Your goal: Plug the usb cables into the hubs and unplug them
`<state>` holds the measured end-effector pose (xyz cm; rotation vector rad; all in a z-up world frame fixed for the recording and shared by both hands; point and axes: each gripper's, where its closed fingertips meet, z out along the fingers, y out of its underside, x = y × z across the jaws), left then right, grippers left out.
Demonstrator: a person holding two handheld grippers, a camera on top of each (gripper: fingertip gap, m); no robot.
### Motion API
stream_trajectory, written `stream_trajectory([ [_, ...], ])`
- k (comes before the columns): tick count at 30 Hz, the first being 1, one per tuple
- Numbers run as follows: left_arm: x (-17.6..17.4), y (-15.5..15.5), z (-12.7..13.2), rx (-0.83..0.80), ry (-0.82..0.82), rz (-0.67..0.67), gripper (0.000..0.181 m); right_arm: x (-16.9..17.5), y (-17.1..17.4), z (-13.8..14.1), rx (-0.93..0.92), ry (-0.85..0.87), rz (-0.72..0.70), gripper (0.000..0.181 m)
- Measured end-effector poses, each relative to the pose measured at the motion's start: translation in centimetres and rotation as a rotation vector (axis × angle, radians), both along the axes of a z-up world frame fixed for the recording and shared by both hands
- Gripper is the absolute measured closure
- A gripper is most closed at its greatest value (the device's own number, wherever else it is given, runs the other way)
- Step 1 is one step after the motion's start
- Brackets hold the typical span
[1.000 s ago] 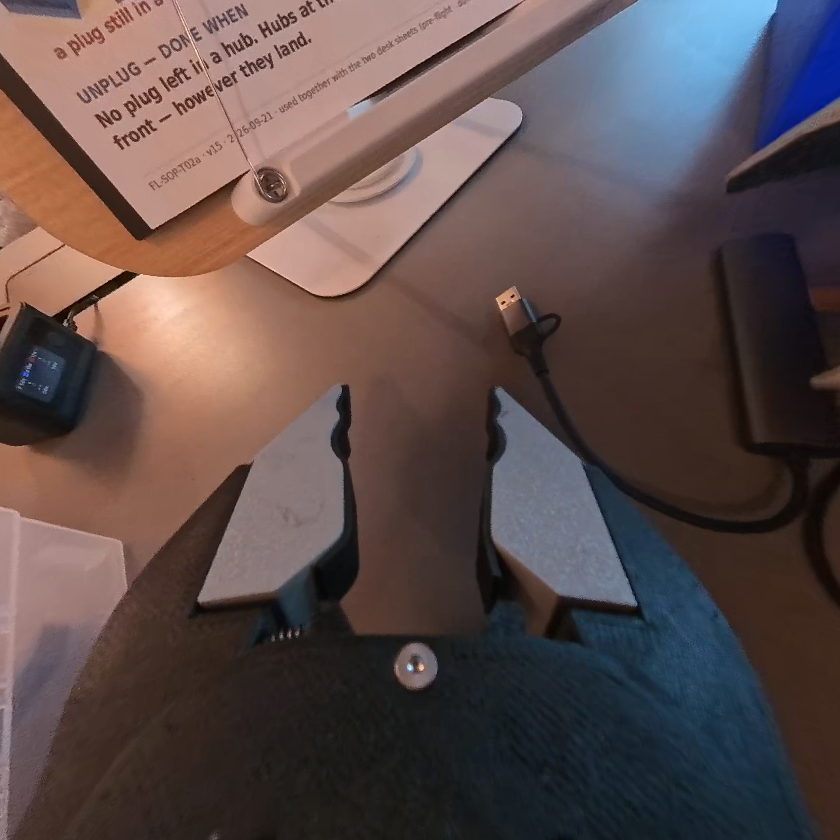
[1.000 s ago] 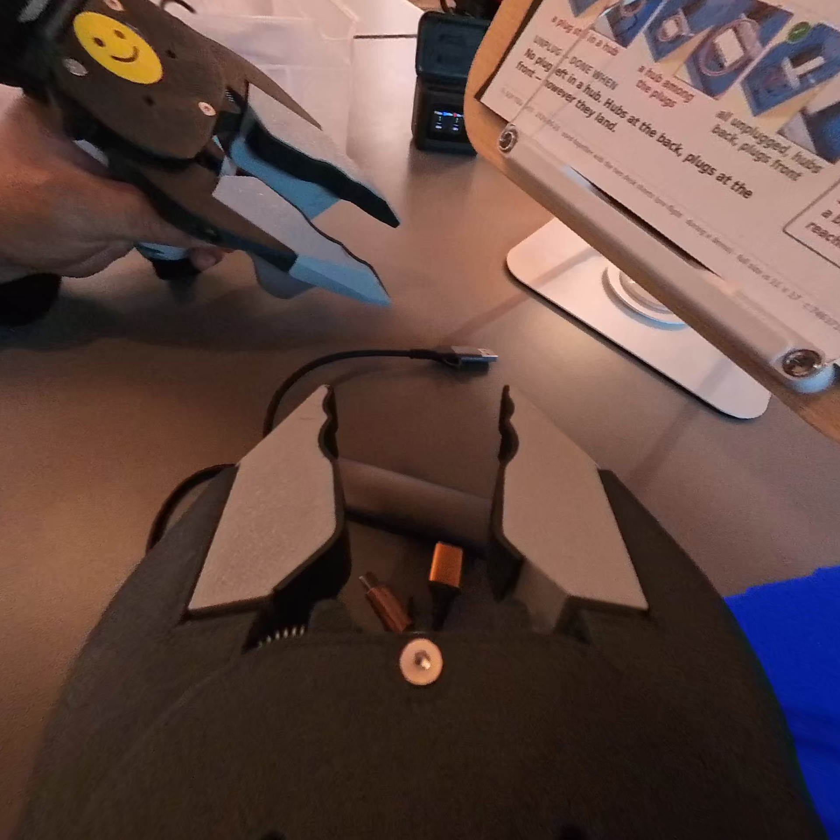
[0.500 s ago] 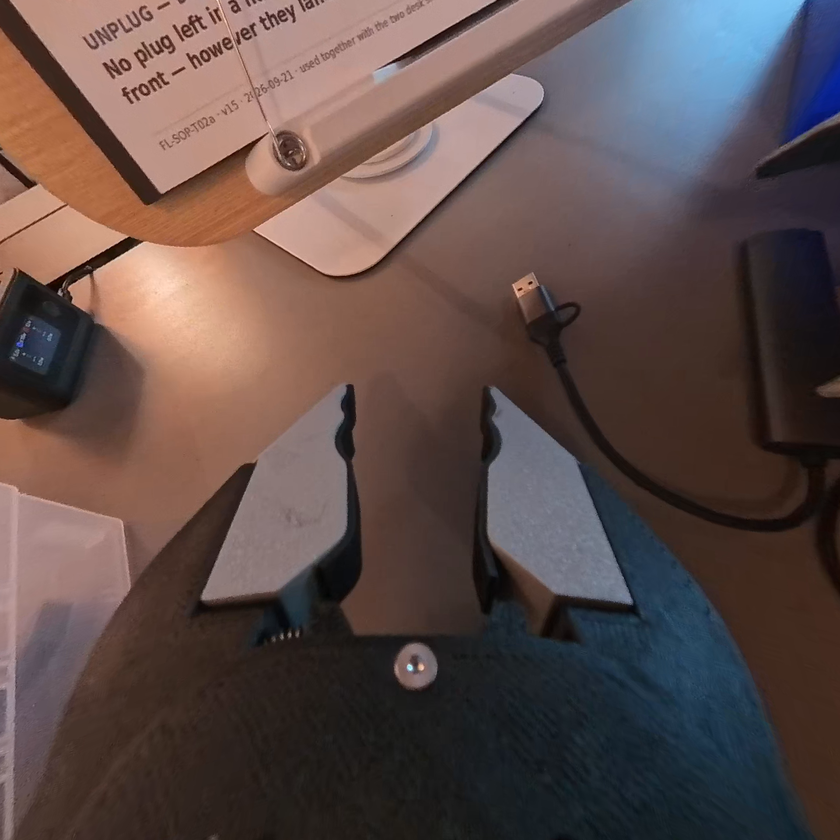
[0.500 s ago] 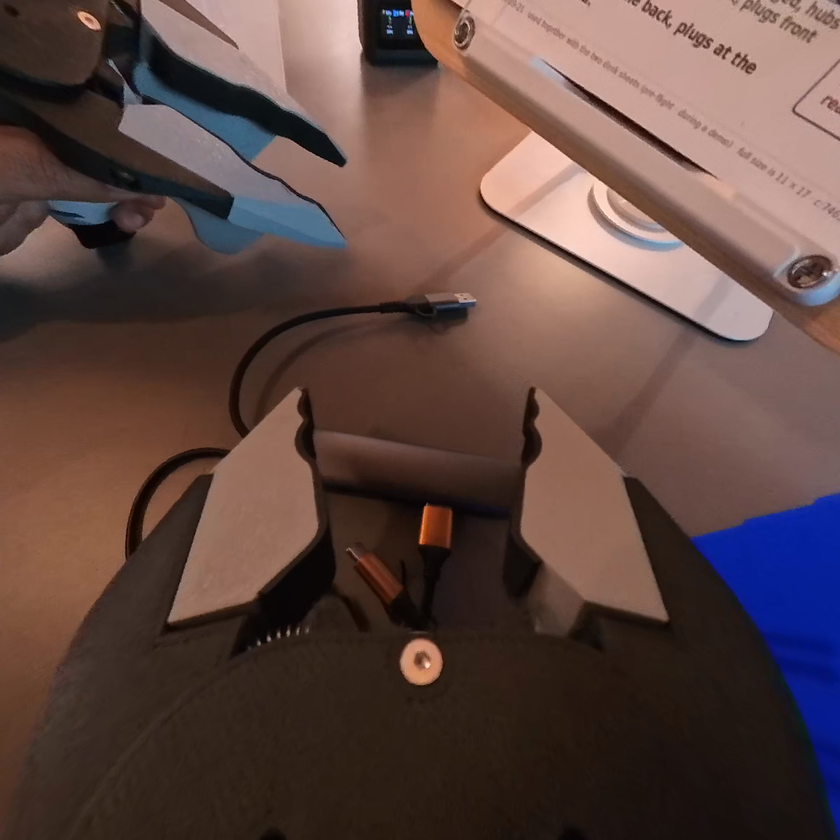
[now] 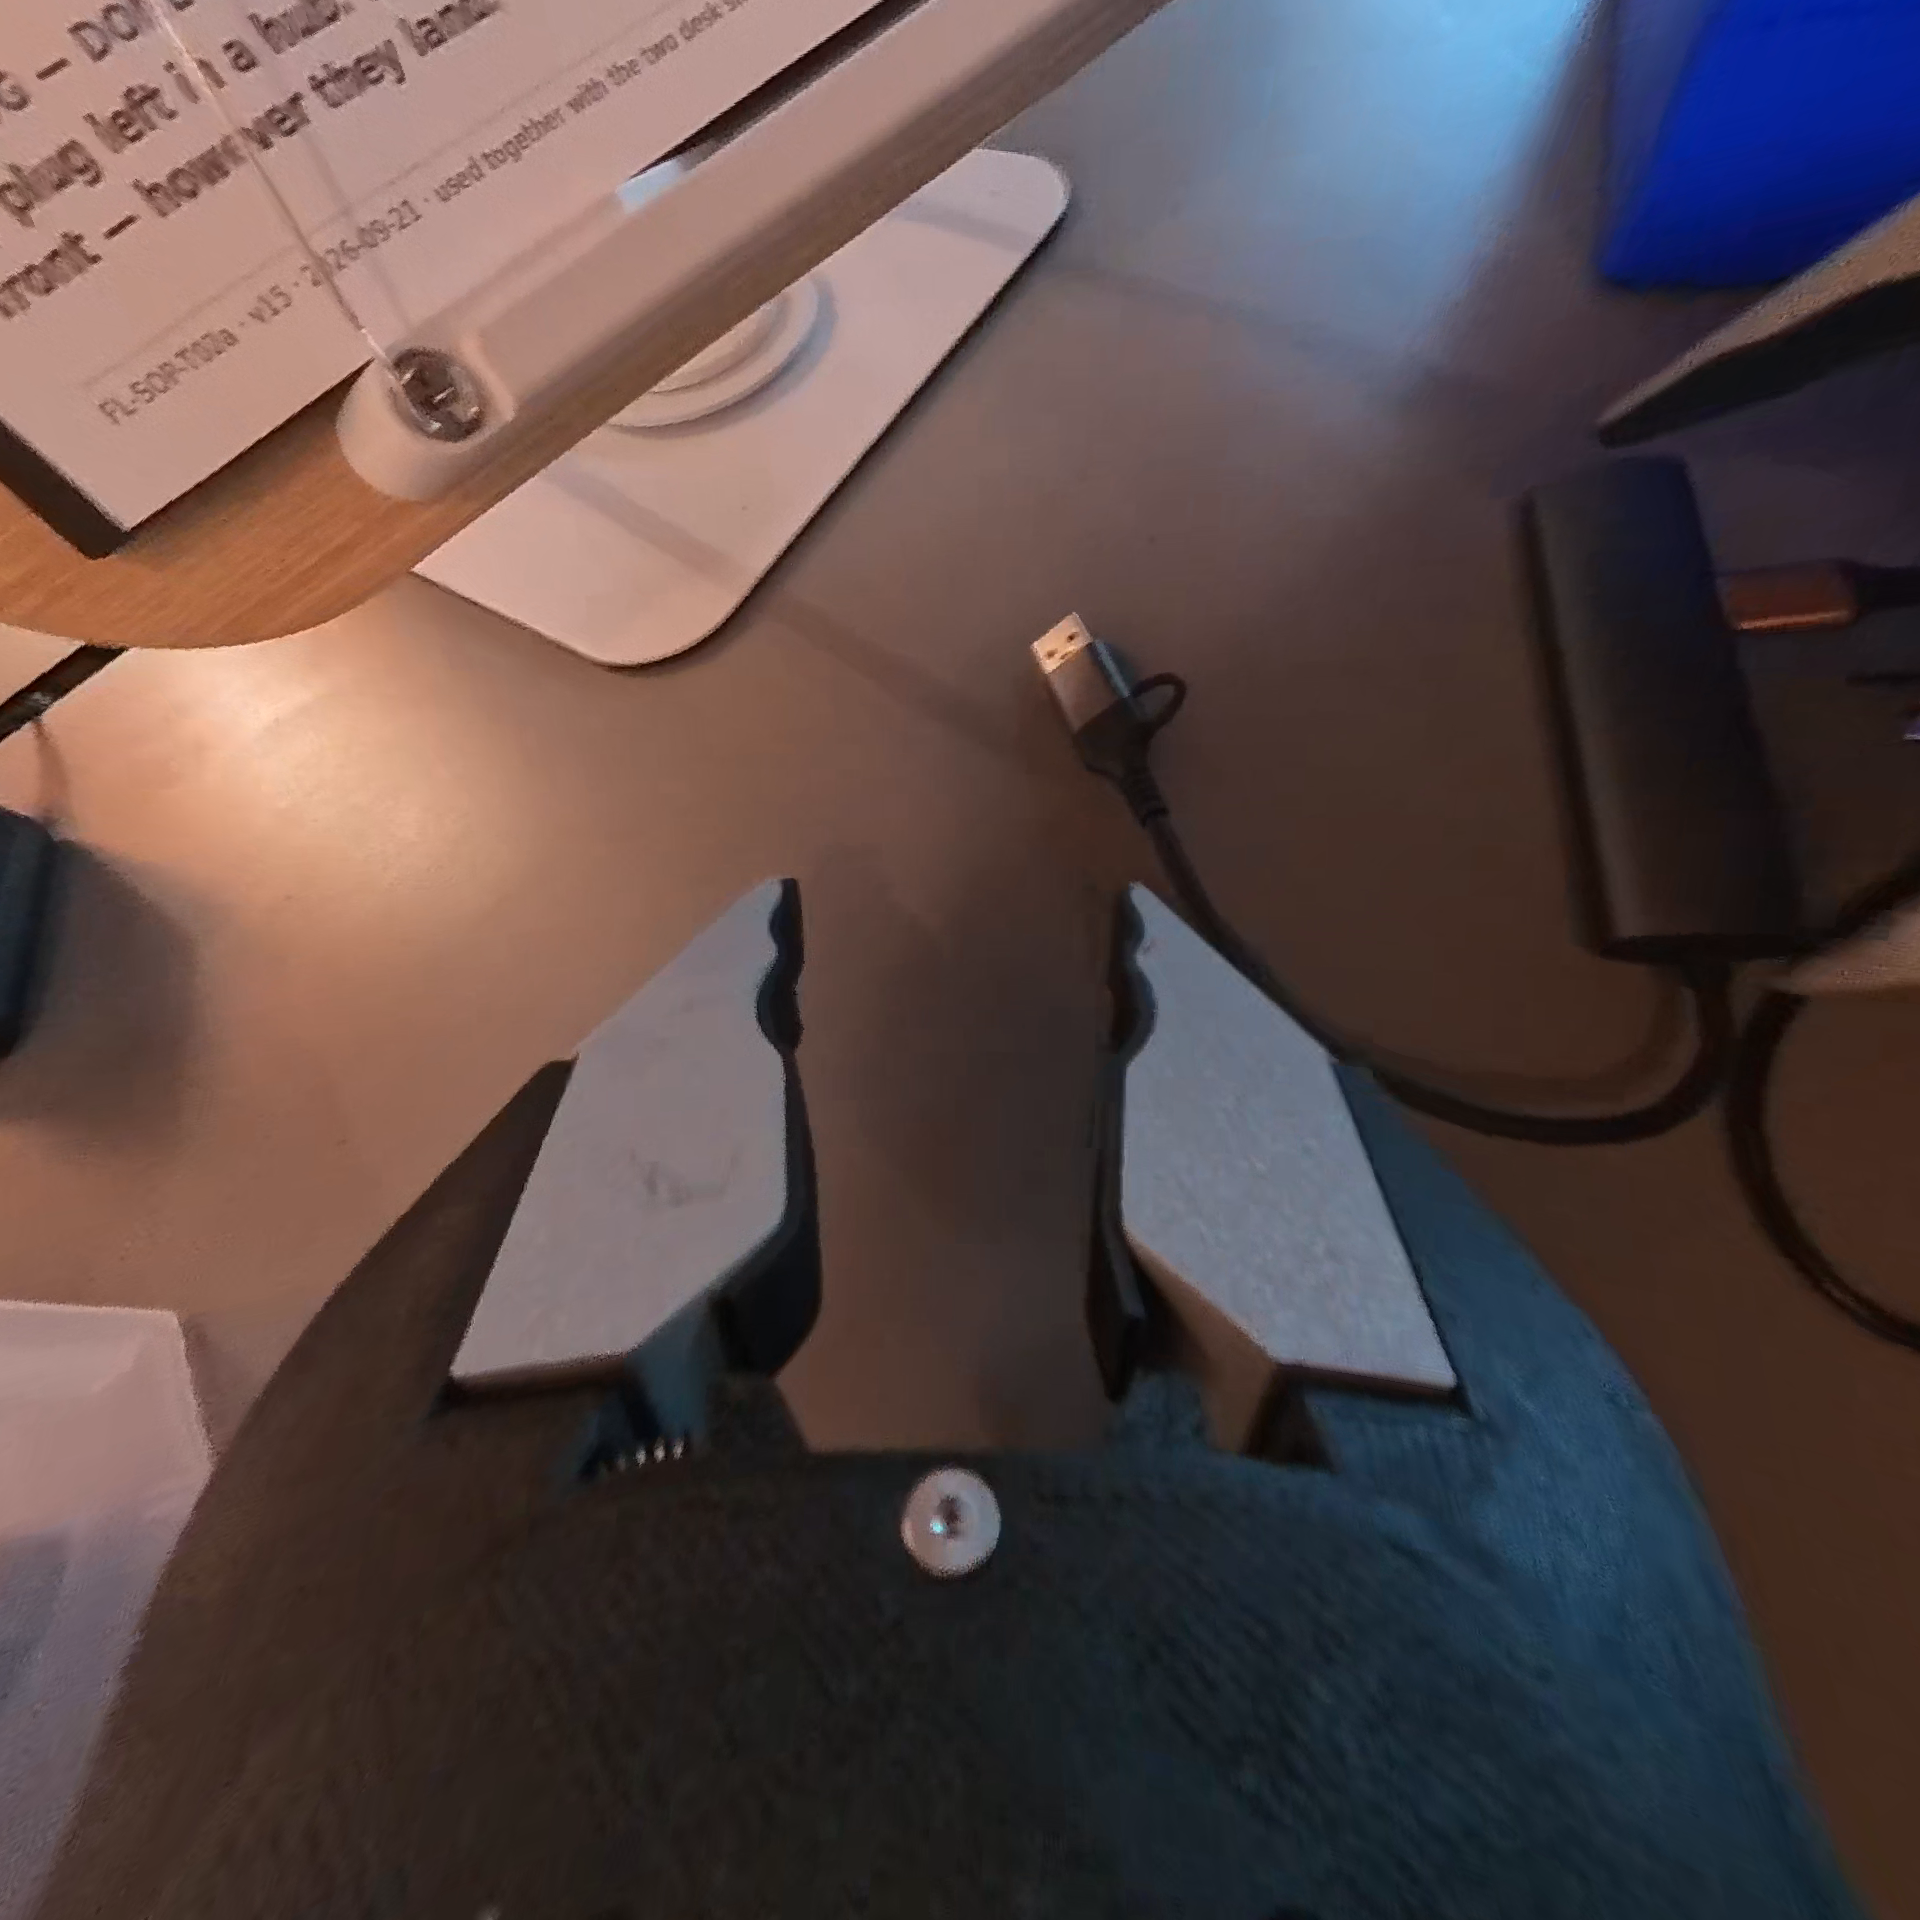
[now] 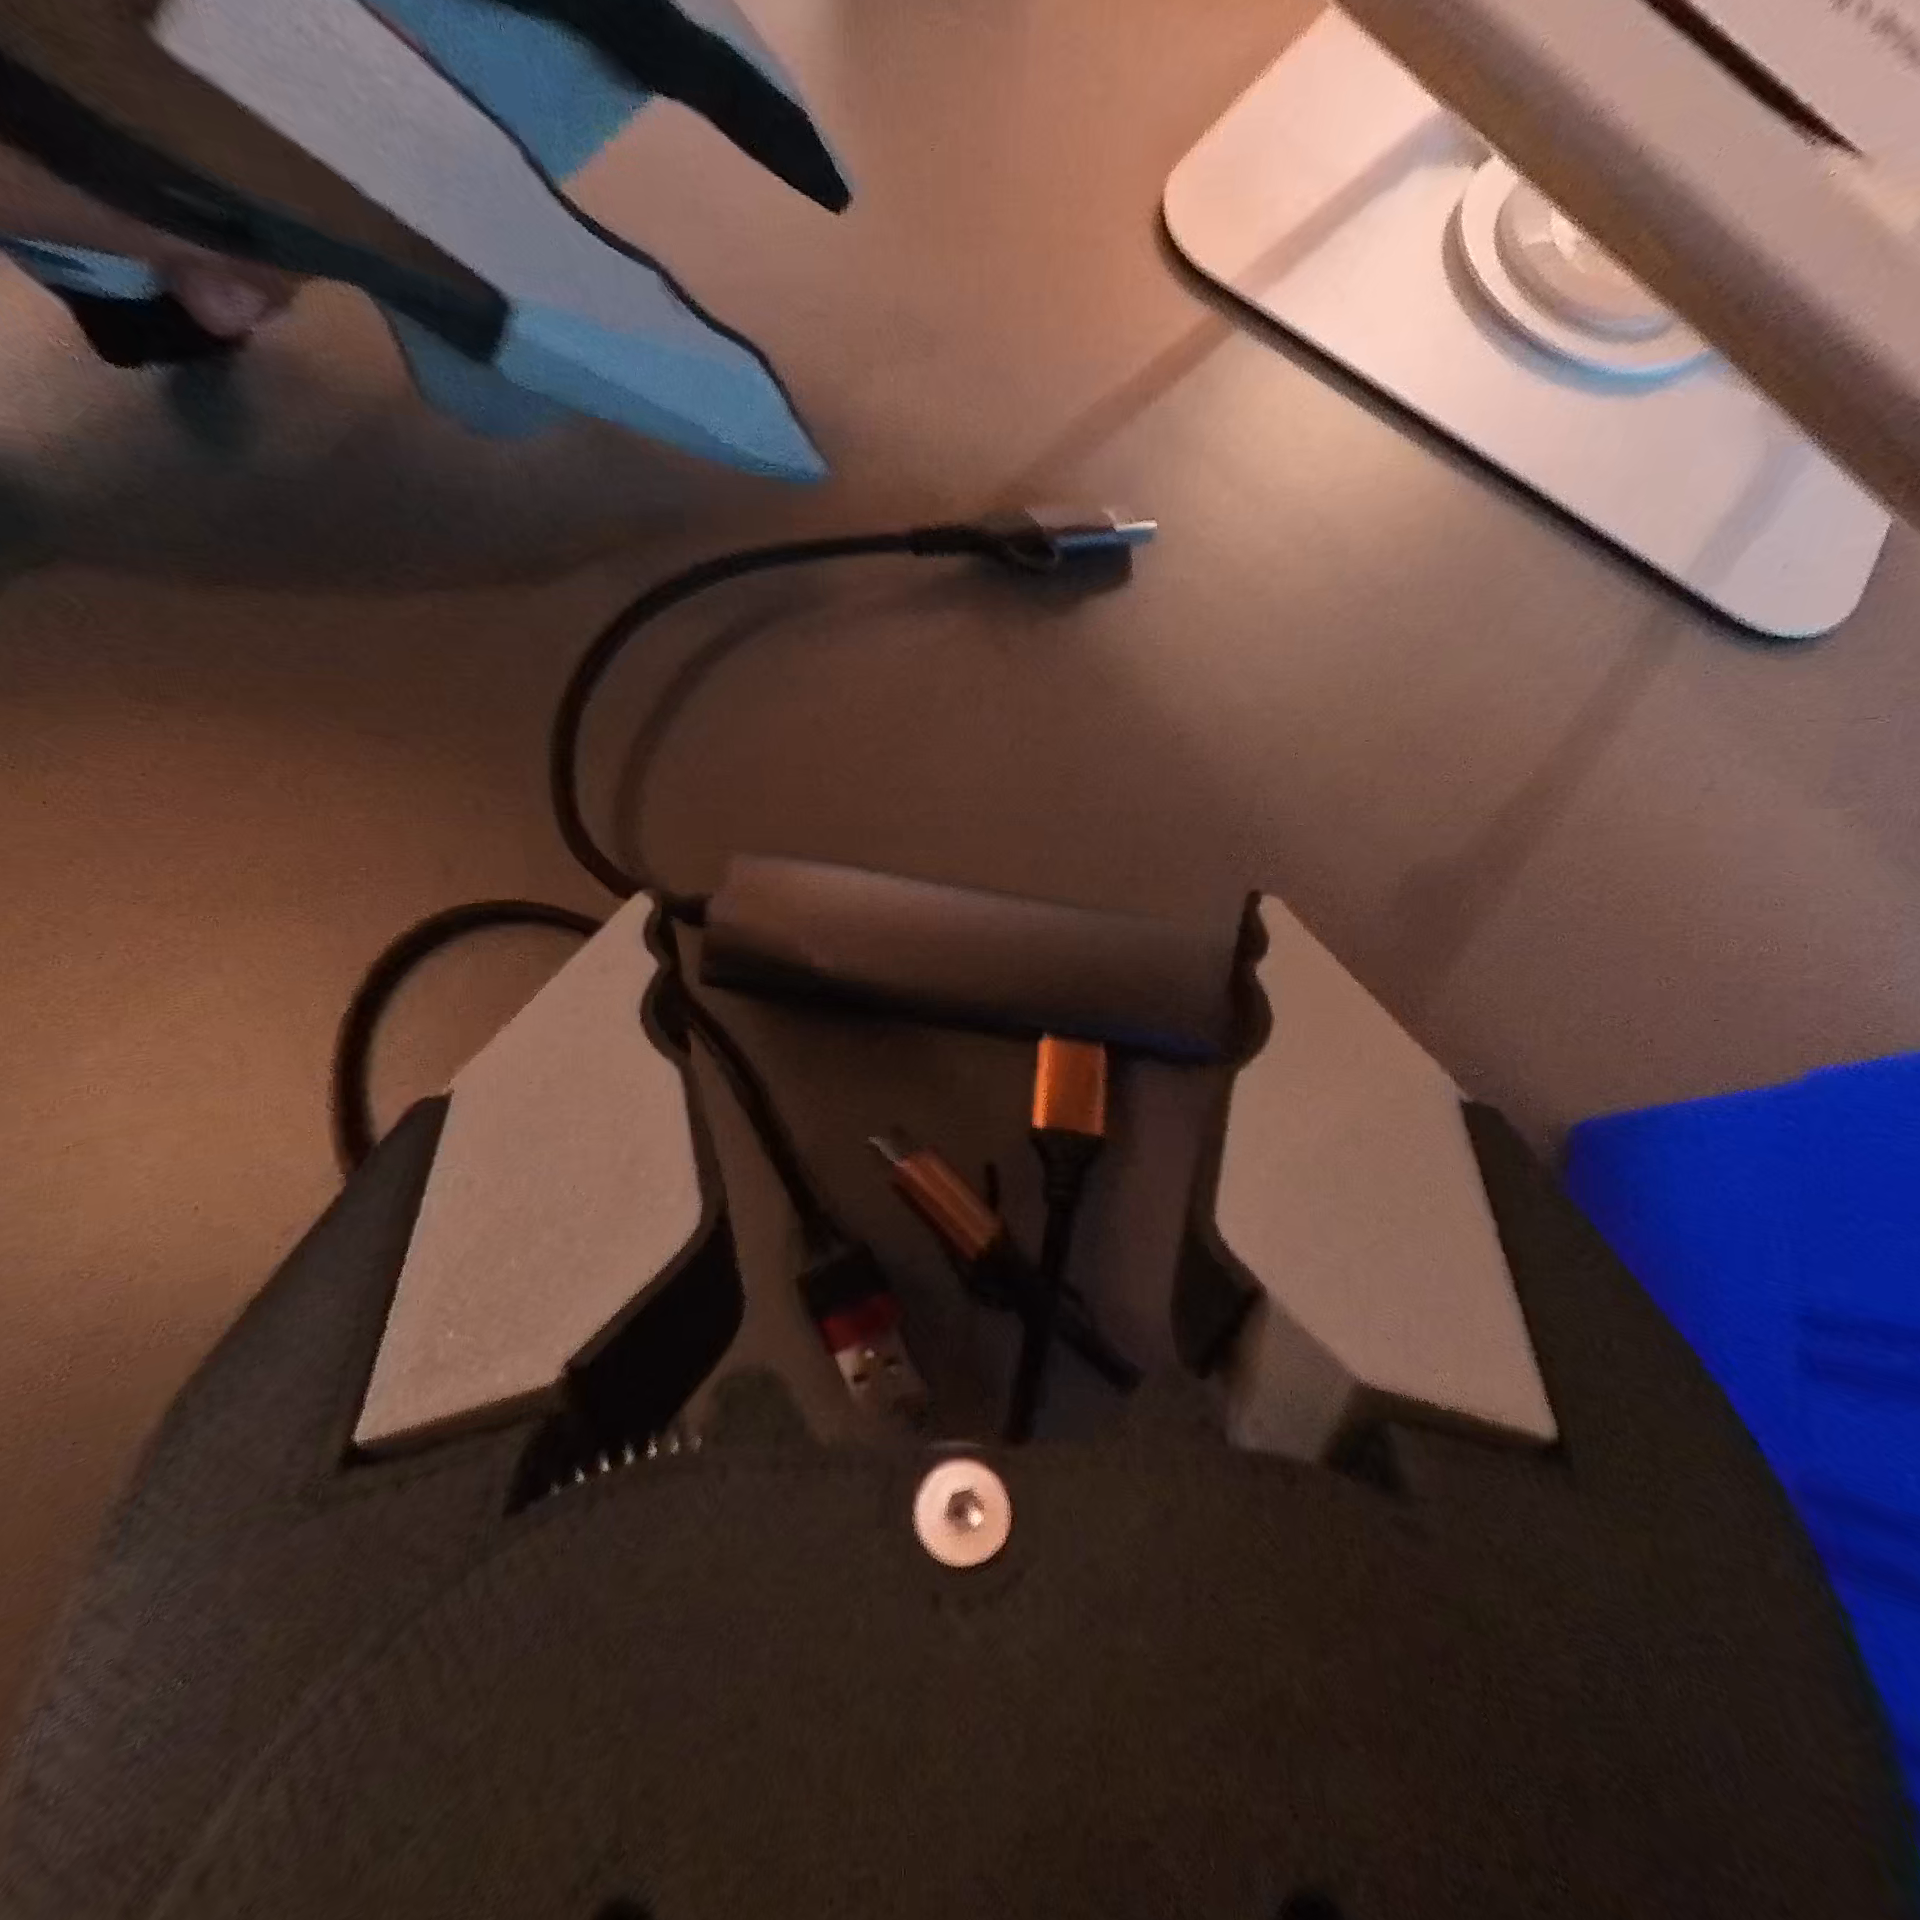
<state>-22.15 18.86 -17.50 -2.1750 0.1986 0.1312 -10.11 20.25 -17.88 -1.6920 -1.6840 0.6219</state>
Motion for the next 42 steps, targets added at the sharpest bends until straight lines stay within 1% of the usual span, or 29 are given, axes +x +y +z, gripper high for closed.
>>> stream_trajectory([
  [2, 1.3, 0.0, 0.5, 0.021, -0.022, -0.065, 0.122, 0.3, 0.8, -0.4, -0.004, -0.01, -0.019, 0.073],
  [5, 4.6, -0.5, 1.5, 0.053, -0.087, -0.232, 0.12, 0.4, 0.9, -0.6, -0.047, -0.003, -0.019, 0.072],
  [8, 8.9, -2.2, 2.4, 0.064, -0.101, -0.466, 0.118, 0.5, 1.5, 0.1, -0.025, 0.029, -0.033, 0.077],
  [10, 11.7, -4.0, 2.1, 0.035, -0.08, -0.621, 0.118, 0.7, 2.1, 0.3, -0.024, 0.047, -0.056, 0.081],
  [11, 12.1, -4.4, 1.4, 0.006, -0.032, -0.639, 0.124, 0.9, 2.3, 0.1, -0.037, 0.045, -0.067, 0.081],
  [12, 12.1, -4.5, 0.5, -0.029, 0.032, -0.634, 0.128, 1.0, 2.5, -0.2, -0.055, 0.04, -0.075, 0.081],
  [14, 11.2, -4.2, -1.5, -0.108, 0.156, -0.595, 0.128, 1.1, 2.5, -0.8, -0.123, 0.044, -0.069, 0.083],
  [15, 11.1, -4.0, -1.5, -0.1, 0.158, -0.576, 0.135, 1.1, 2.4, -0.9, -0.157, 0.037, -0.067, 0.082],
  [18, 10.1, -3.8, -1.7, -0.12, 0.146, -0.528, 0.135, 1.2, 2.4, -1.1, -0.193, 0.029, -0.06, 0.083],
  [19, 9.9, -3.8, -1.7, -0.125, 0.134, -0.523, 0.139, 1.1, 2.2, -1.1, -0.194, 0.029, -0.05, 0.086],
  [20, 9.8, -4.1, -1.9, -0.138, 0.119, -0.532, 0.155, 1.1, 2.1, -1.2, -0.194, 0.026, -0.04, 0.09],
  [21, 9.7, -4.2, -2.1, -0.142, 0.113, -0.542, 0.166, 1.1, 2.0, -1.3, -0.192, 0.019, -0.035, 0.089],
  [23, 9.7, -4.4, -2.1, -0.139, 0.124, -0.555, 0.17, 1.1, 1.9, -1.4, -0.188, 0.012, -0.028, 0.089],
  [26, 10.2, -4.6, -1.8, -0.132, 0.113, -0.58, 0.173, 1.1, 1.8, -1.3, -0.184, 0.017, -0.016, 0.088],
  [30, 10.8, -5.2, -1.5, -0.139, -0.017, -0.609, 0.173, 1.3, 1.9, -1.0, -0.211, 0.033, -0.018, 0.09],
  [35, 10.8, -5.5, -1.0, -0.132, -0.063, -0.622, 0.173, 1.3, 1.9, -1.0, -0.273, 0.04, -0.019, 0.092],
  [38, 10.9, -5.3, 0.3, -0.08, -0.076, -0.614, 0.173, 1.2, 2.0, 0.0, -0.216, 0.093, 0.008, 0.095],
  [42, 10.6, -4.8, 1.7, -0.016, -0.091, -0.575, 0.173, 1.1, 1.9, 1.3, -0.086, 0.146, 0.059, 0.097],
])
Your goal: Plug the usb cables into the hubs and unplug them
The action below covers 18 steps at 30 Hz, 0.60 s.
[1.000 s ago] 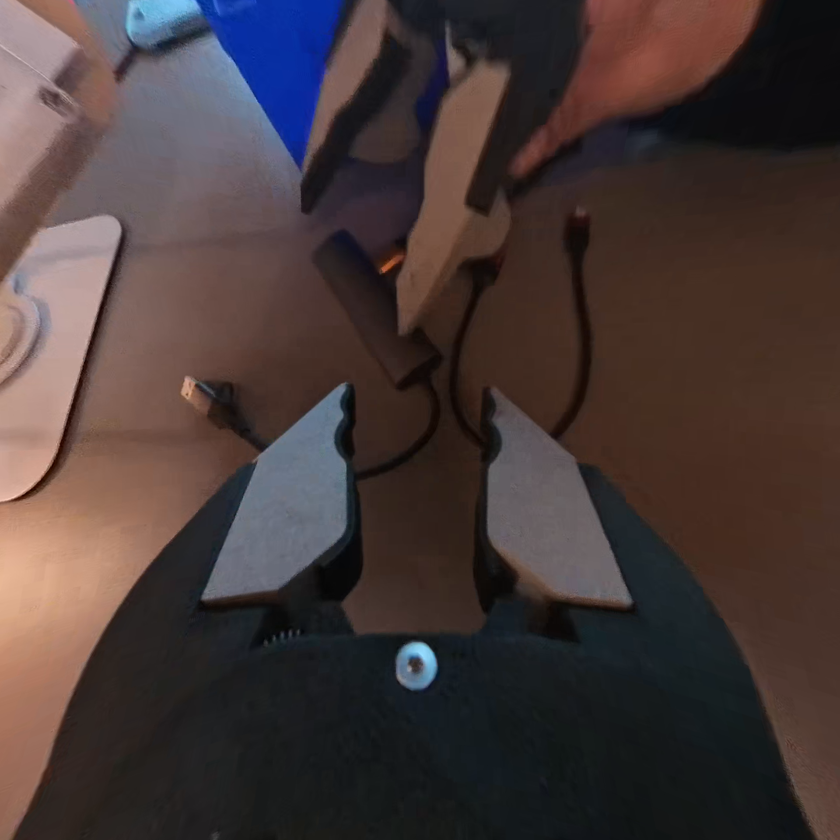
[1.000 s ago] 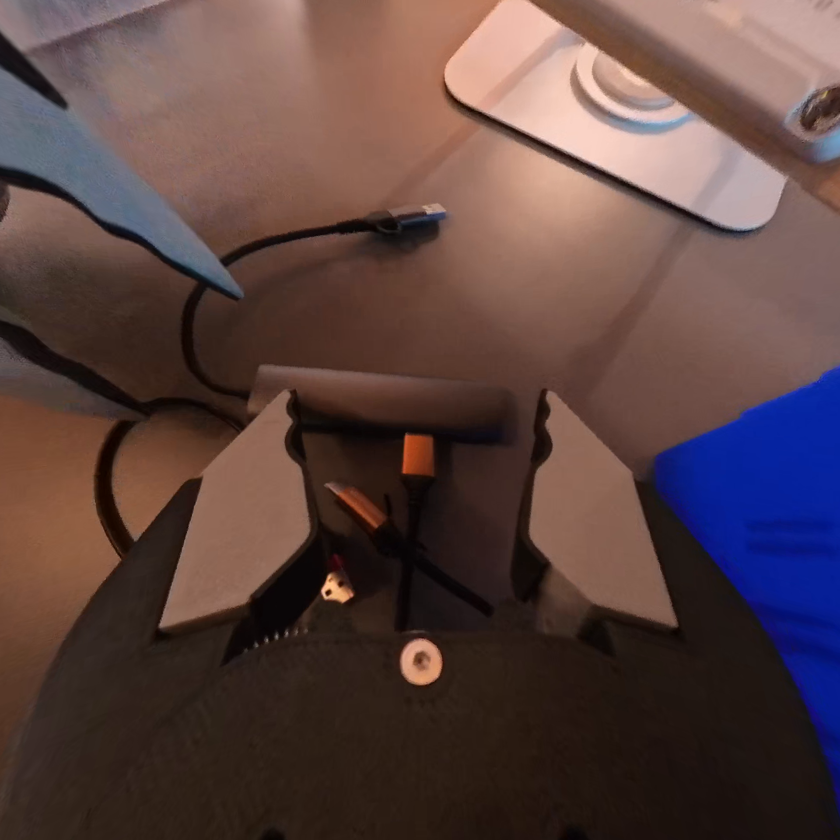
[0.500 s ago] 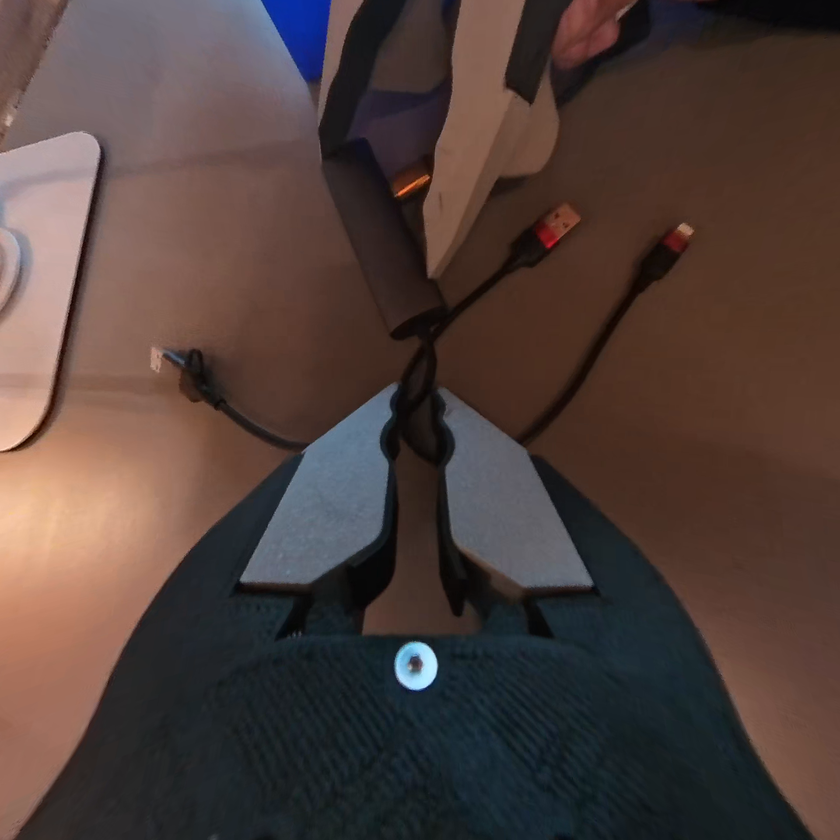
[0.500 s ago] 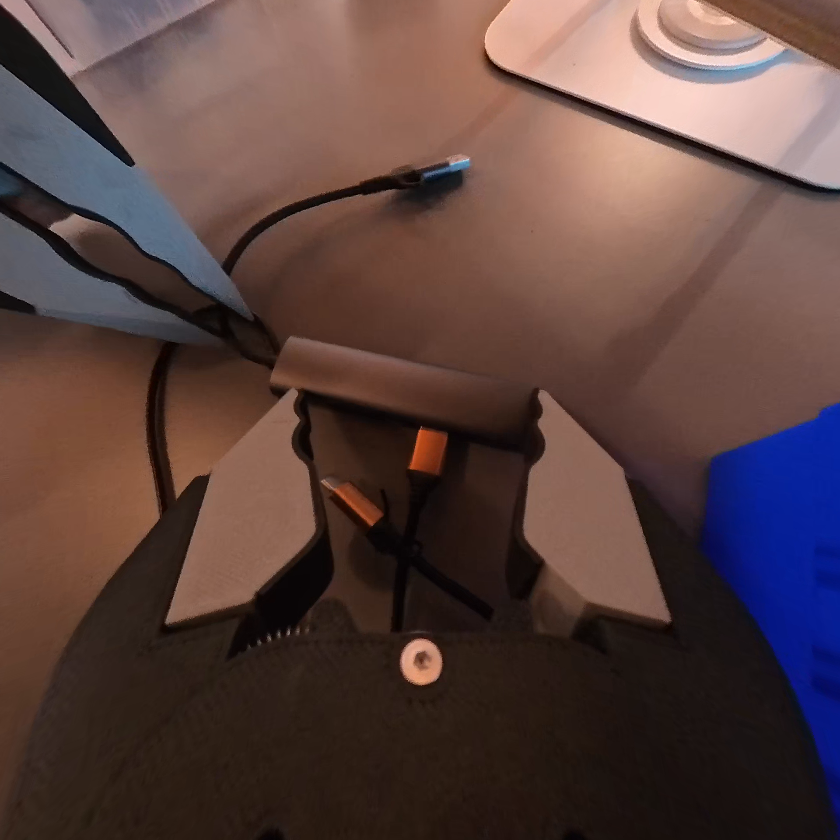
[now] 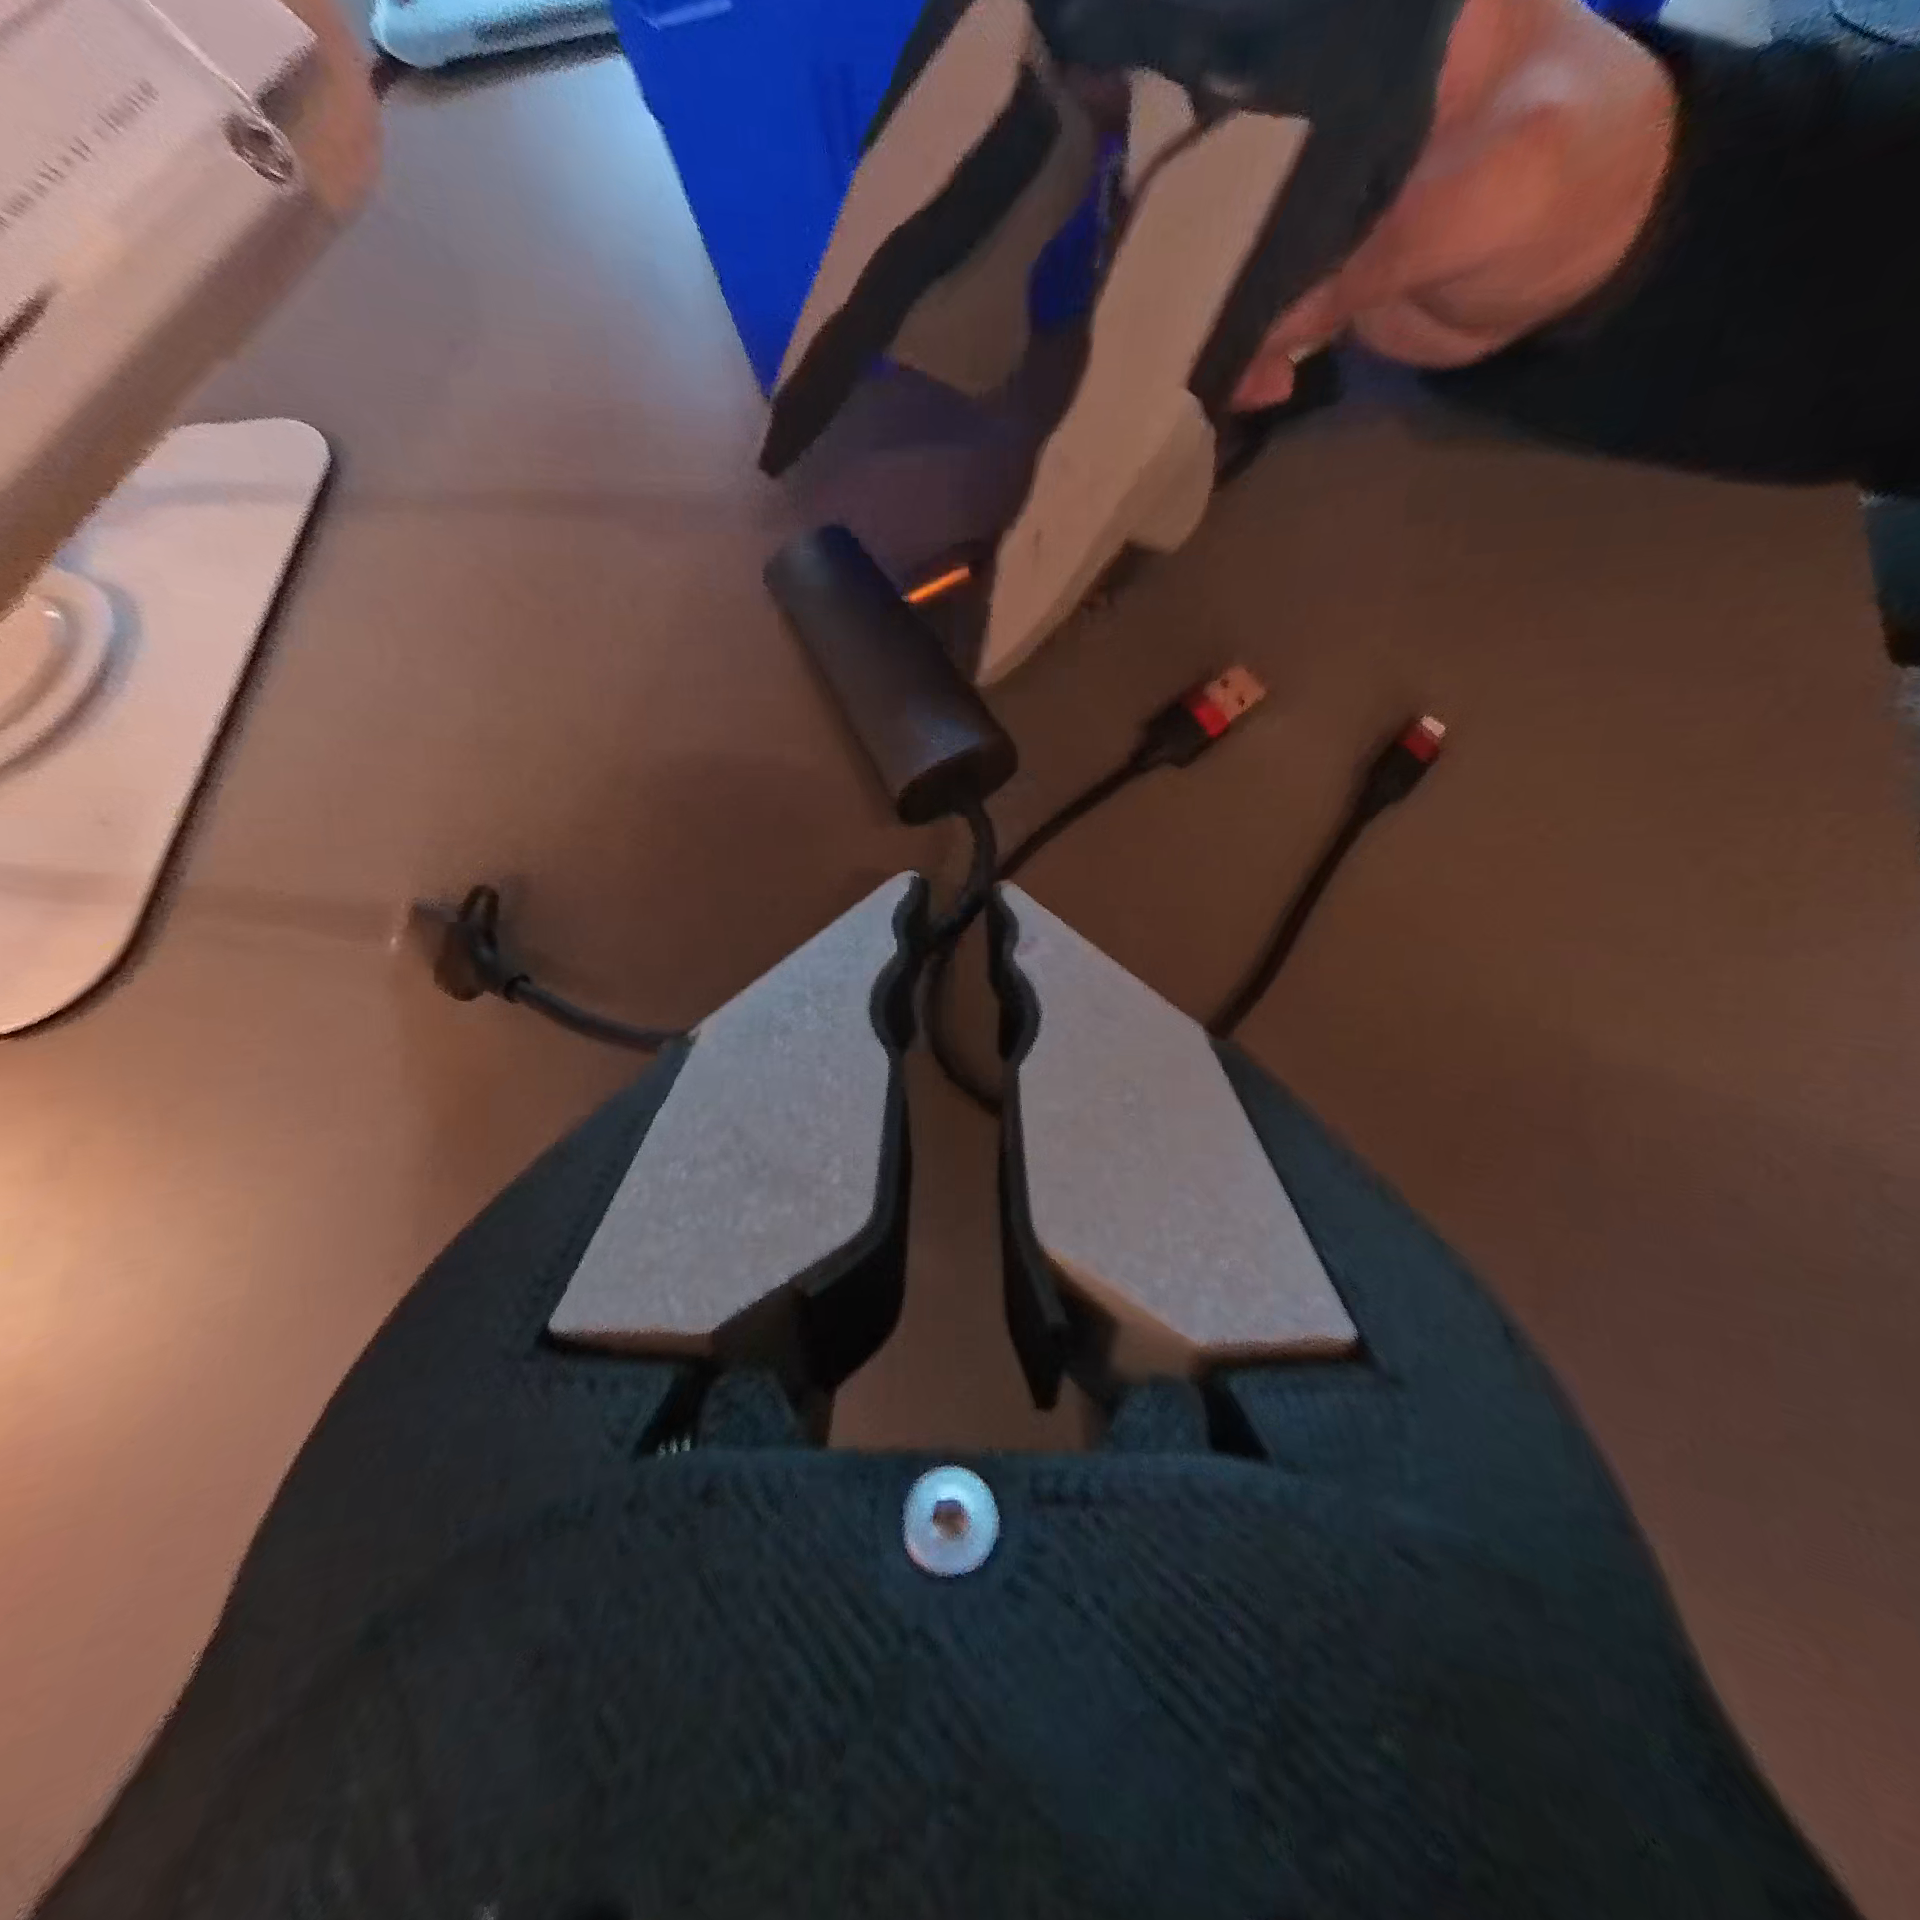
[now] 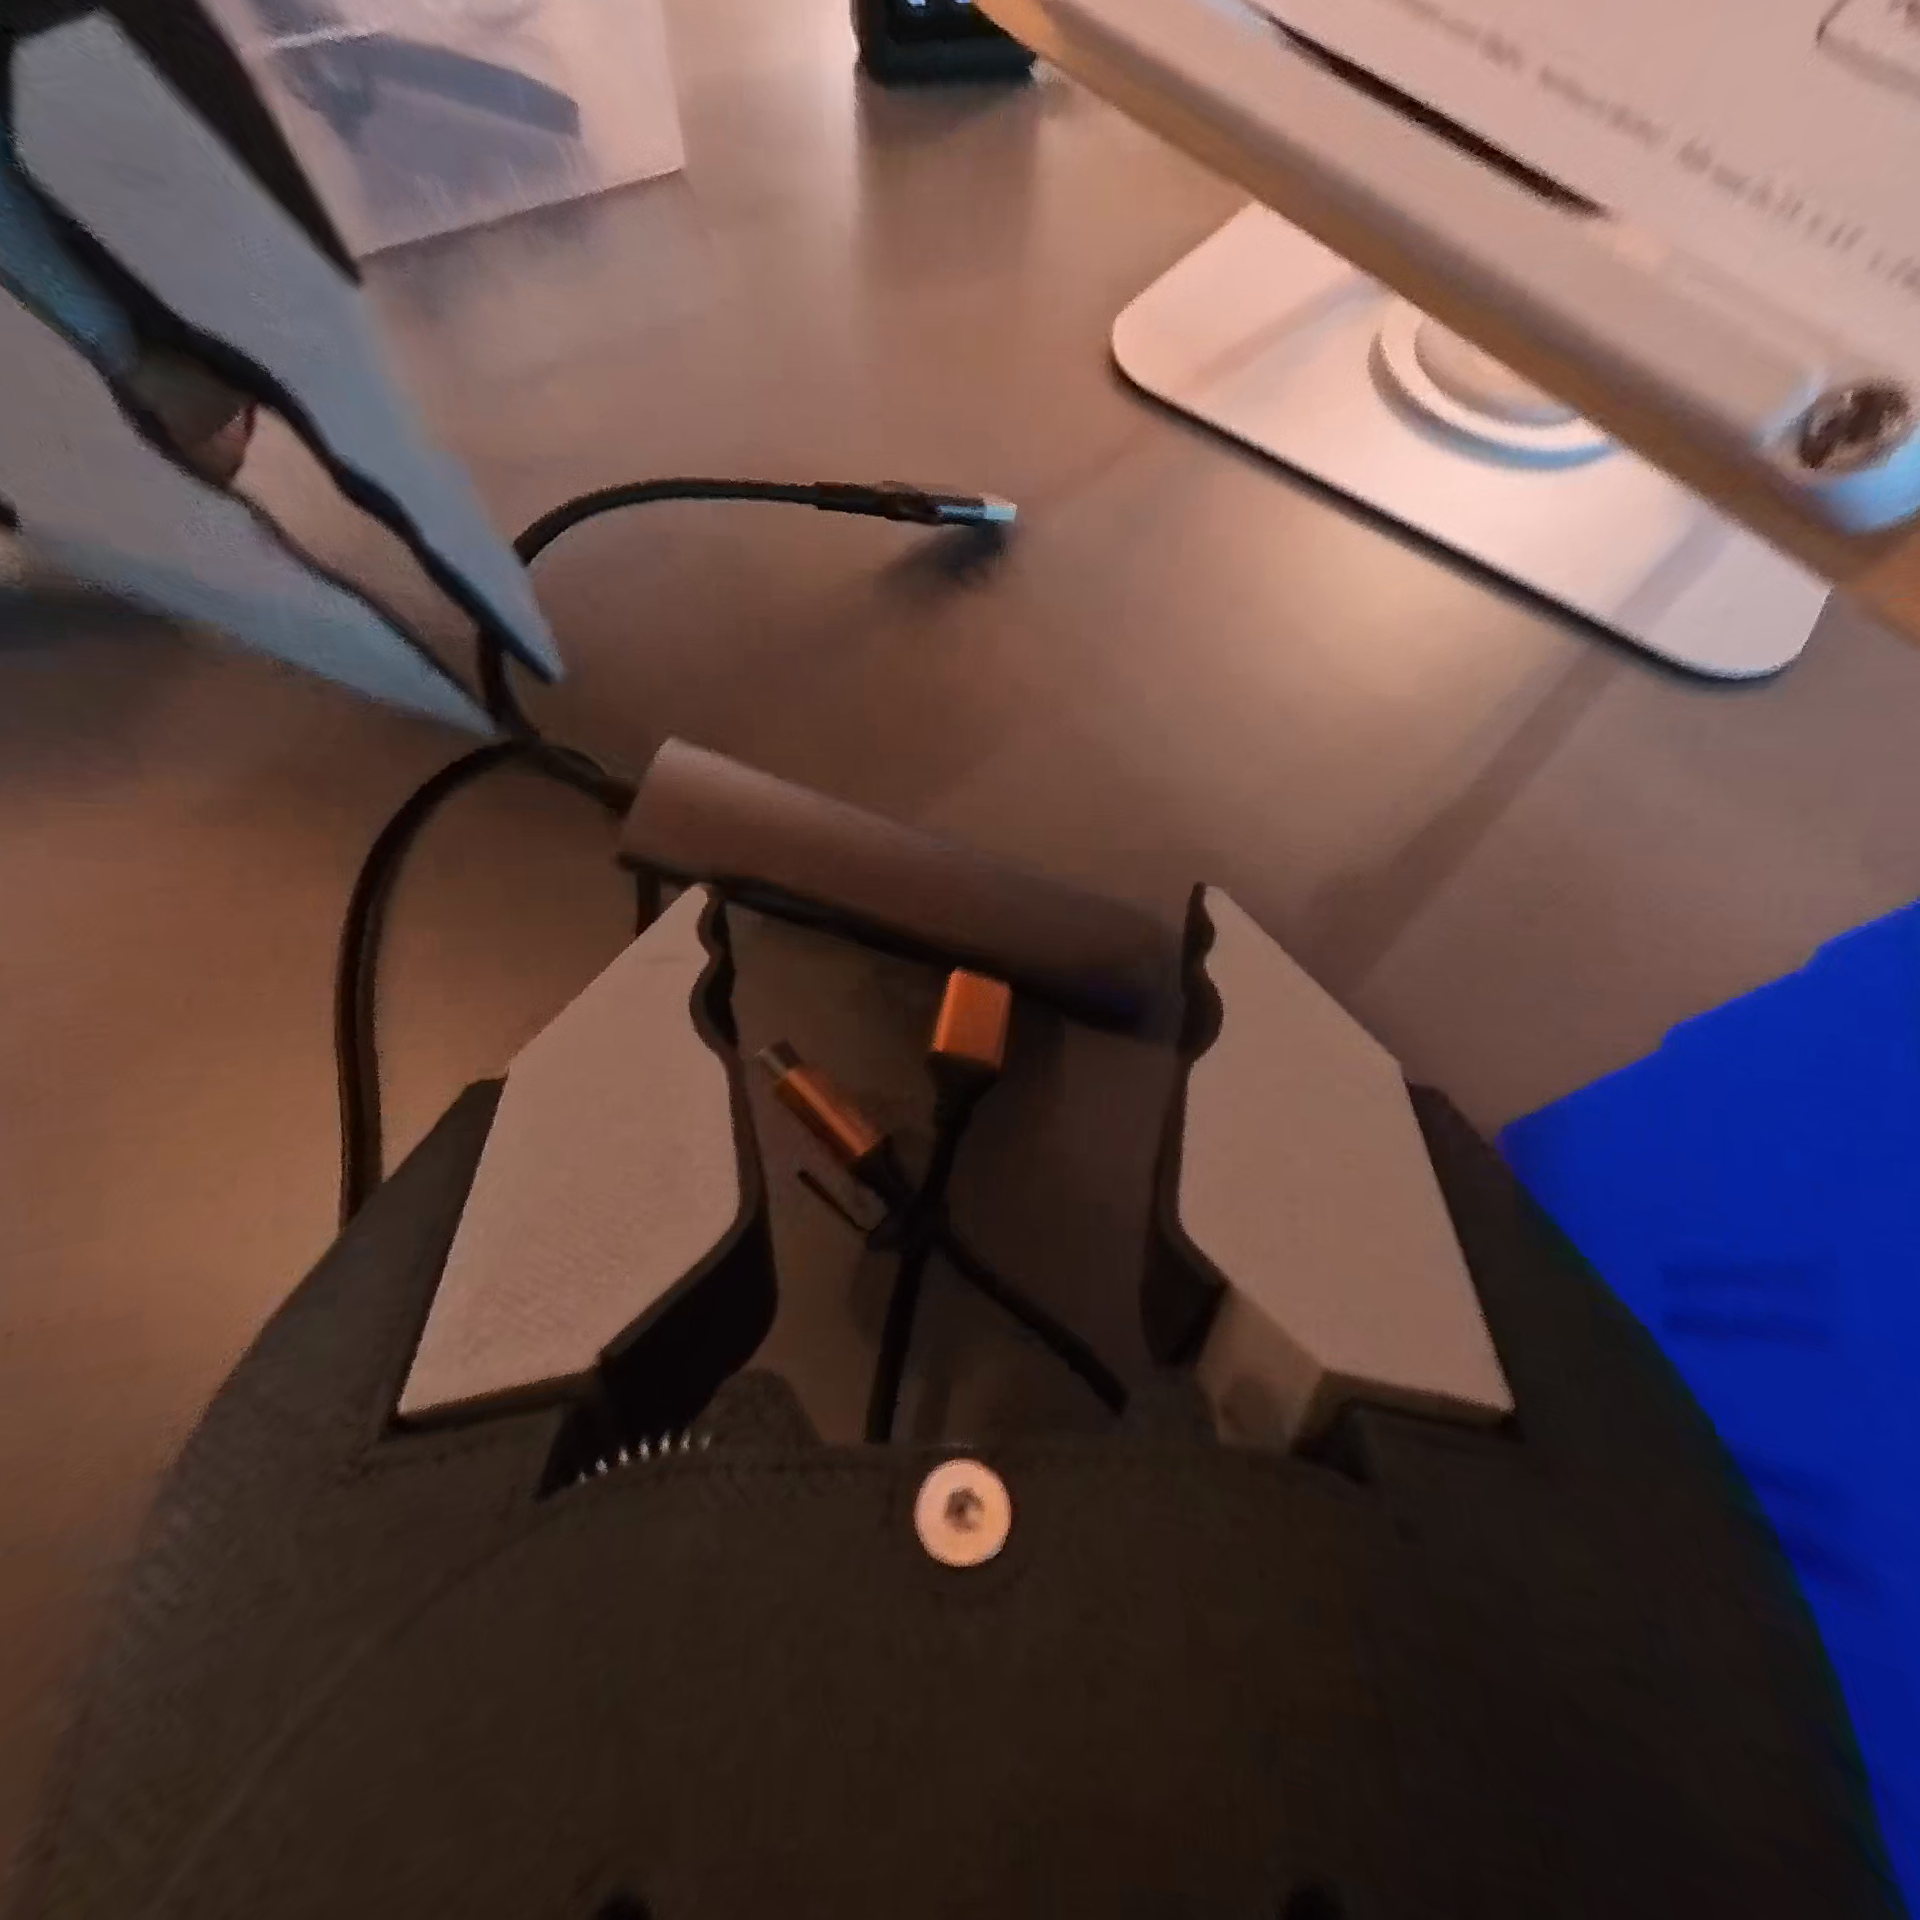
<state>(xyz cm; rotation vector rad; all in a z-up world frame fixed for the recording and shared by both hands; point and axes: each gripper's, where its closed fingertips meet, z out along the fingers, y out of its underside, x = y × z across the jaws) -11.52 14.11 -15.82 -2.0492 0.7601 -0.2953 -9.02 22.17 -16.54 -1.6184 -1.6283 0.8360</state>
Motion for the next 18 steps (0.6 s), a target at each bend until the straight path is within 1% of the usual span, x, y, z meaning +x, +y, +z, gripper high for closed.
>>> stream_trajectory([
  [4, -0.5, 0.2, 1.0, 0.012, -0.07, 0.033, 0.174, 0.1, -1.0, 0.1, 0.193, -0.02, 0.082, 0.102],
  [7, -0.5, 0.1, 1.3, 0.009, -0.114, 0.032, 0.176, -0.2, -1.4, 0.0, 0.395, -0.042, 0.104, 0.113],
  [9, 0.1, -0.1, 1.9, 0.014, -0.164, 0.001, 0.177, -0.6, -1.8, -0.2, 0.518, -0.059, 0.115, 0.116],
  [12, 1.2, -0.6, 2.9, 0.033, -0.216, -0.055, 0.179, -1.3, -1.8, 0.1, 0.746, -0.069, 0.098, 0.126],
  [13, 1.4, -0.8, 3.1, 0.04, -0.22, -0.069, 0.179, -1.5, -1.9, 0.2, 0.811, -0.073, 0.094, 0.132],
  [15, 1.9, -1.1, 3.3, 0.051, -0.219, -0.094, 0.18, -1.8, -1.8, 0.5, 0.919, -0.084, 0.079, 0.153],
  [16, 2.1, -1.2, 3.4, 0.055, -0.223, -0.107, 0.18, -1.9, -1.7, 0.5, 0.957, -0.094, 0.073, 0.156],
  [18, 2.7, -1.6, 3.8, 0.068, -0.245, -0.14, 0.181, -2.0, -1.7, 0.0, 0.984, -0.122, 0.083, 0.151],
])
